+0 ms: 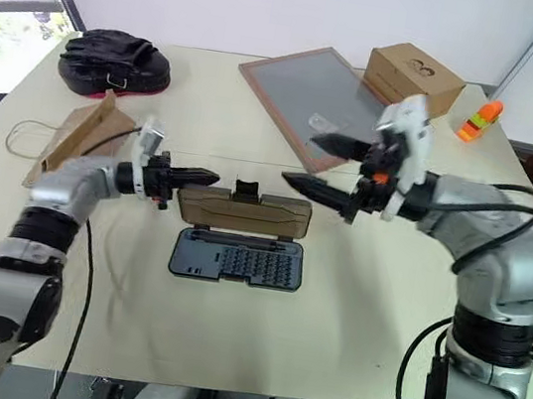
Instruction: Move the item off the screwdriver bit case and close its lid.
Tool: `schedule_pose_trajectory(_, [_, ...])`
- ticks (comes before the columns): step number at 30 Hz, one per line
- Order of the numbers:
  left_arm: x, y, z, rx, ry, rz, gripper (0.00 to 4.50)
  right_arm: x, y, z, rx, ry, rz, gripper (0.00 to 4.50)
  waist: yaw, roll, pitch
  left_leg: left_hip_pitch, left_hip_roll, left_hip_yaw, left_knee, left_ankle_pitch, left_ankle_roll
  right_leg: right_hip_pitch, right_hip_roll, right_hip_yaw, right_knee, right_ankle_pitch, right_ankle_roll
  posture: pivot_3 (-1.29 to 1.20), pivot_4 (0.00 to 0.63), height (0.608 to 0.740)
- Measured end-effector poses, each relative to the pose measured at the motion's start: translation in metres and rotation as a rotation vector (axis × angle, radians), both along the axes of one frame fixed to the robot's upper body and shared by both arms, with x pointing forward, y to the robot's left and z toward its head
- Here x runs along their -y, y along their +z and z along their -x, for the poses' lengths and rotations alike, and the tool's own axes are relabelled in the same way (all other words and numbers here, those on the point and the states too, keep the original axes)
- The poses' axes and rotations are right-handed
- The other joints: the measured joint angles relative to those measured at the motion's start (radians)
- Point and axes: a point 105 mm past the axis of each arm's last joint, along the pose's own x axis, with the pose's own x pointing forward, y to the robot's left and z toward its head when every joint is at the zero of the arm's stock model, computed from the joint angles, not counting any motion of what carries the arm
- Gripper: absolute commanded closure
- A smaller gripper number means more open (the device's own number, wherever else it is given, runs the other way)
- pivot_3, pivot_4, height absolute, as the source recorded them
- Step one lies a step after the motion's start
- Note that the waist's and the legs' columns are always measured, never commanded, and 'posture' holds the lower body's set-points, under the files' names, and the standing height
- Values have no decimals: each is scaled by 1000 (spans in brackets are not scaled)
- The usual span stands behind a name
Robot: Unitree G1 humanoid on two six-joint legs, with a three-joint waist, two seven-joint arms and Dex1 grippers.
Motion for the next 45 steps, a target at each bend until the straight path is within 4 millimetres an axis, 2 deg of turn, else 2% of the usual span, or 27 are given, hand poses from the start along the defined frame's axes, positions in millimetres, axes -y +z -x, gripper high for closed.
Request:
schedule_pose_trajectory(1, [3, 0, 13, -5, -56, -27, 4500, 3, 4, -1, -18, -9, -42, 76, -5, 0, 0, 0, 0, 1, -1, 0, 0, -1, 0, 2, 0, 0, 0, 0, 150, 740])
schedule_pose_trajectory(4, [13, -18, 52, -83, -200, -93, 4500, 15, 7, -11, -68, -76, -138, 76, -5, 3, 1, -1, 0, 3, -2, 0, 0, -4, 0, 4, 1, 0, 0, 0, 150, 740])
schedule_pose_trajectory(7, [14, -50, 85, -146, -300, -234, 4500, 13, 4, -15, -84, -106, -135, 76, -2, 4, 1, -2, 0, 3, -2, 0, -1, -4, 0, 3, 2, 0, 0, 0, 150, 740])
schedule_pose_trajectory(10, [15, -75, 100, -137, -329, -311, 4500, 9, -3, -17, -99, -121, -117, 76, 2, 5, 1, -2, 0, 3, -1, 0, 0, -4, -1, 3, 2, 0, 0, 0, 150, 740])
schedule_pose_trajectory(11, [18, -74, 99, -139, -307, -283, 4500, 7, -7, -17, -105, -126, -107, 76, 6, 5, 1, -2, 0, 2, -1, 0, 0, -4, -2, 2, 2, 0, -1, 0, 150, 740])
schedule_pose_trajectory(13, [27, -60, 89, -164, -247, -168, 4500, 2, -17, -16, -124, -123, -83, 76, 17, 4, 1, -4, -1, 1, 2, 0, 0, -4, -2, 0, 2, 1, 0, 0, 150, 740])
schedule_pose_trajectory(16, [25, -11, 82, -134, -229, -44, 4500, -6, -32, -10, -156, -99, -28, 76, 17, 2, 2, -5, -1, 1, 3, 0, 0, -4, 1, -2, 2, 1, 1, 0, 150, 740])
schedule_pose_trajectory(19, [15, 22, 95, -139, -262, 0, 4500, -6, -47, -7, -191, -100, 18, 76, 4, 3, 2, -5, -1, 2, 3, 0, 0, -4, 1, -1, 1, 1, 1, 0, 150, 740])
schedule_pose_trajectory(22, [16, 49, 114, -174, -342, 57, 4500, -10, -62, -4, -222, -77, 49, 76, -3, 3, 3, -5, 0, 2, 3, 0, 0, -4, 2, 0, 1, 1, 1, 0, 150, 740])
schedule_pose_trajectory(23, [17, 60, 116, -164, -355, 75, 4500, -13, -65, -3, -227, -67, 58, 605, -2, 3, 3, -5, 0, 1, 3, 0, 0, -4, 2, 0, 2, 1, 1, 0, 150, 740])
schedule_pose_trajectory(25, [19, 75, 113, -129, -341, 99, 4500, -16, -67, -2, -227, -51, 66, 1348, -1, 3, 3, -3, 0, 1, 3, 1, 0, -3, 2, 0, 3, 1, 1, 0, 150, 740])
schedule_pose_trajectory(27, [21, 83, 94, -80, -270, 137, 4500, -20, -69, 1, -220, -24, 82, 2438, 3, 3, 2, -1, 0, 1, 3, 1, -1, -1, 3, -1, 3, 1, 1, 0, 150, 740])
schedule_pose_trajectory(29, [23, 78, 61, -27, -158, 127, 4500, -29, -71, 13, -217, 47, 112, 3484, 6, 3, 2, -1, 0, 1, 3, 1, -1, 0, 3, -1, 3, 1, 1, 0, 150, 740])
schedule_pose_trajectory(30, [24, 71, 48, -17, -115, 102, 4500, -36, -73, 21, -221, 99, 130, 4074, 5, 3, 2, -1, 0, 2, 3, 2, -2, 0, 3, -1, 2, 1, 1, 0, 150, 740])
schedule_pose_trajectory(31, [25, 60, 36, -5, -93, 65, 4500, -41, -76, 35, -233, 161, 153, 4434, 4, 3, 2, -1, 0, 2, 3, 3, -4, 0, 3, -1, 2, 1, 0, 0, 150, 740])
schedule_pose_trajectory(33, [29, 34, 23, -2, -111, -25, 4500, -52, -88, 63, -273, 286, 194, 4434, 1, 2, 2, -2, 0, 3, 3, 3, -5, -1, 4, 0, 1, 1, 0, 0, 150, 740])
schedule_pose_trajectory(35, [36, 18, 15, 9, -153, -85, 4500, -57, -99, 73, -311, 320, 210, 4434, 0, 2, 3, -4, 0, 4, 4, 3, -5, -3, 3, 1, 1, 1, 1, 0, 150, 740])
schedule_pose_trajectory(40, [59, -1, -17, 162, -202, -299, 4500, -73, -125, 80, -339, 316, 250, 4434, 12, 0, 3, -5, -1, 4, 5, 2, -3, -3, 3, 0, 1, 1, 1, 0, 150, 740])
schedule_pose_trajectory(45, [75, -30, -22, 207, -292, -445, 4500, -95, -163, 71, -293, 247, 357, 4434, -1, 0, 3, -5, -1, 5, 5, 2, -3, -4, 3, 0, 1, 2, 1, 0, 150, 740])
